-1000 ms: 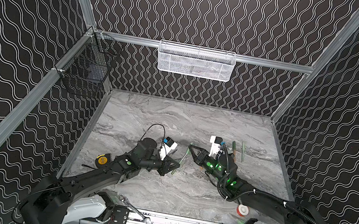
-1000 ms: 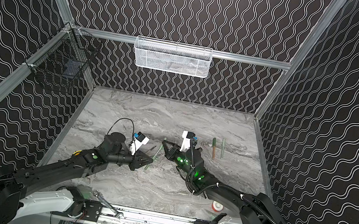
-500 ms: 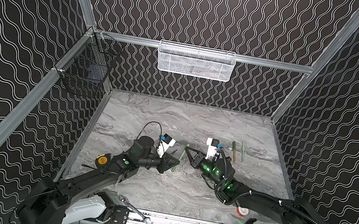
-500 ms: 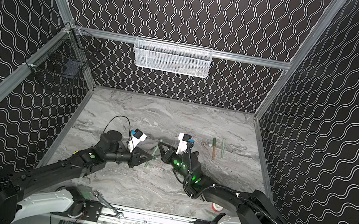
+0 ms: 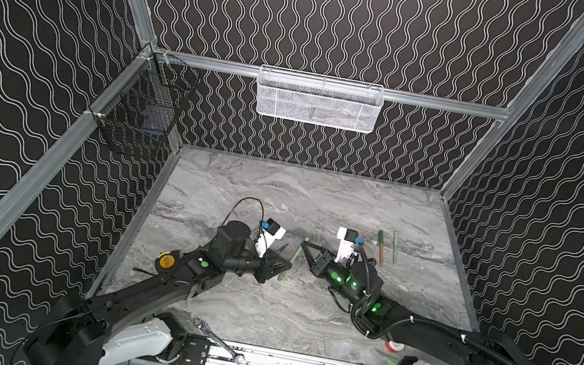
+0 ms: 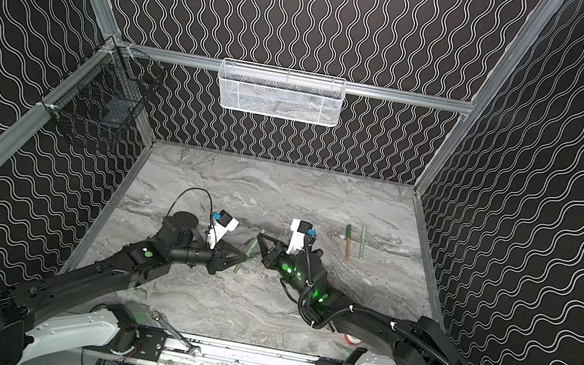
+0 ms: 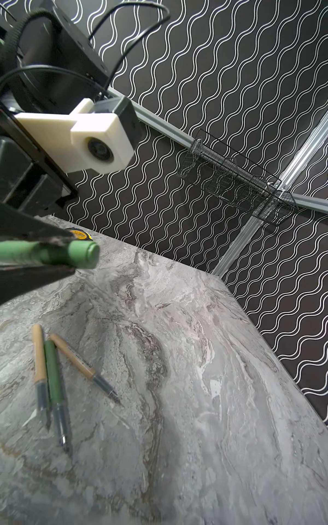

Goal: Insert the pens into the pen caps
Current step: 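Push the green cap down onto the green pen held by the left gripper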

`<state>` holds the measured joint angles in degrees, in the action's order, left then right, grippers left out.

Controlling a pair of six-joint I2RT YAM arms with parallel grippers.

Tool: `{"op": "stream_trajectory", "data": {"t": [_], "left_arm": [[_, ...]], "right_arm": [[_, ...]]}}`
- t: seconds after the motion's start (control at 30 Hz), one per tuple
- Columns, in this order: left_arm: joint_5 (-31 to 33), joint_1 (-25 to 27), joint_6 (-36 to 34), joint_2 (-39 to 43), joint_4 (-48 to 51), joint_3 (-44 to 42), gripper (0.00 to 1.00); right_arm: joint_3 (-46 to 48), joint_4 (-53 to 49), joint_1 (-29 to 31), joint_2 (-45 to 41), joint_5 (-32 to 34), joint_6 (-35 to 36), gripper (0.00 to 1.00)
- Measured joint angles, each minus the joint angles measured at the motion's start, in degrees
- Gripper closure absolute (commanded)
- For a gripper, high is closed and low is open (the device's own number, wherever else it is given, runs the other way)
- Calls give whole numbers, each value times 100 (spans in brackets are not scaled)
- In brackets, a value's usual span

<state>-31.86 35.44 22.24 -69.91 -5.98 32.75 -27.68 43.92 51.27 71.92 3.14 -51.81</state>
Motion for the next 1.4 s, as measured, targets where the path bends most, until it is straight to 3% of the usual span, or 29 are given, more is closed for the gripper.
{"op": "stream_trajectory", "data": {"t": [0.17, 0.47, 0.6, 0.9, 1.17, 1.4], "left_arm": [[177, -20, -7, 0, -199, 0, 98], [205, -26, -9, -74, -334, -22, 98], [205, -24, -9, -74, -356, -22, 98], [243, -24, -11, 0, -367, -24, 98], [310, -20, -13, 63, -354, -26, 98], [361, -20, -13, 111, -341, -26, 98]], "right_arm": [[-133, -415, 33, -205, -81, 96, 75], [-352, -916, 37, -599, 7, 328, 47], [-640, -1263, -4, -619, 118, 490, 44], [-1360, -2105, -138, -243, 229, 789, 45], [-1698, -2393, -192, 44, -68, 975, 65], [-1735, -2540, -208, 236, -424, 1025, 73]]}}
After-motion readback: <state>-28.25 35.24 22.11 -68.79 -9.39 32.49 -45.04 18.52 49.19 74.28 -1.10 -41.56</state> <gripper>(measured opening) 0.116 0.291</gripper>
